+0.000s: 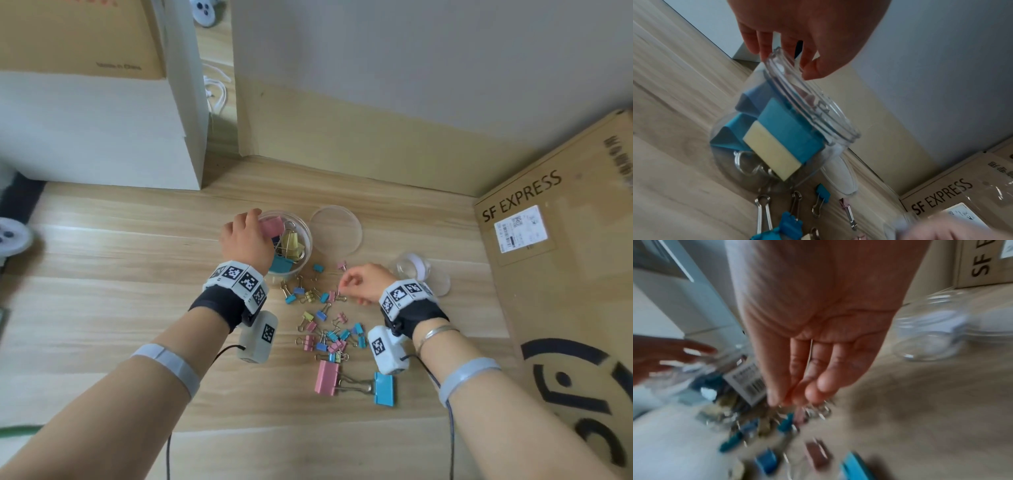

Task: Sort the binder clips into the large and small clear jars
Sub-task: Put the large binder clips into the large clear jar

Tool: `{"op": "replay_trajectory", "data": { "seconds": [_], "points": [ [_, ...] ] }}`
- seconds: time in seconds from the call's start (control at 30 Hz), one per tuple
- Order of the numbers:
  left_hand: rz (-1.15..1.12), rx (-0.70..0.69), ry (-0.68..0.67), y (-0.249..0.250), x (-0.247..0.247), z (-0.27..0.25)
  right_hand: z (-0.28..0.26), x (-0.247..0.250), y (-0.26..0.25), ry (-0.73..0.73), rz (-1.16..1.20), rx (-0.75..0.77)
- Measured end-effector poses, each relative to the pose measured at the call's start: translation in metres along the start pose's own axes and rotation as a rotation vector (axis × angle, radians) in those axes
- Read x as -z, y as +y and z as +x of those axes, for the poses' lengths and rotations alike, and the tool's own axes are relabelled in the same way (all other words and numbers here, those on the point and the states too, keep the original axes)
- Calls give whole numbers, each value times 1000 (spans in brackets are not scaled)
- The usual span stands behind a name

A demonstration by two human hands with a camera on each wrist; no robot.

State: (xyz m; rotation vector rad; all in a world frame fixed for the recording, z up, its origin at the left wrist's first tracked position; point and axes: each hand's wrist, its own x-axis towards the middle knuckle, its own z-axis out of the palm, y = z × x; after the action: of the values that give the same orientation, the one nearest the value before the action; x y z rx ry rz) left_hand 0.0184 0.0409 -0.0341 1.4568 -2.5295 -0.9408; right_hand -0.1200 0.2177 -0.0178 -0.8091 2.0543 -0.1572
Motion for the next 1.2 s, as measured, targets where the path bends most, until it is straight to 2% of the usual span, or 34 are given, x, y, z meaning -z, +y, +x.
{"op": "replay_trajectory", "data": {
  "seconds": [0.13,0.4,0.57,0.8,1.2],
  "points": [
    [-24,39,14,6,-3,-6,-21,-26,30,-234,-124,-72],
    [-53,22,27,2,-11,-4,-43,-54,37,-330,-463,-11],
    [-82,27,43,0,-13,-3,-39,-72,32,-338,-724,100],
    [-92,17,42,0,-12,-3,-38,-64,33,-250,-781,192],
    [-101,32,26,1,-12,-2,-31,-68,34,-234,-876,256]
  ]
}}
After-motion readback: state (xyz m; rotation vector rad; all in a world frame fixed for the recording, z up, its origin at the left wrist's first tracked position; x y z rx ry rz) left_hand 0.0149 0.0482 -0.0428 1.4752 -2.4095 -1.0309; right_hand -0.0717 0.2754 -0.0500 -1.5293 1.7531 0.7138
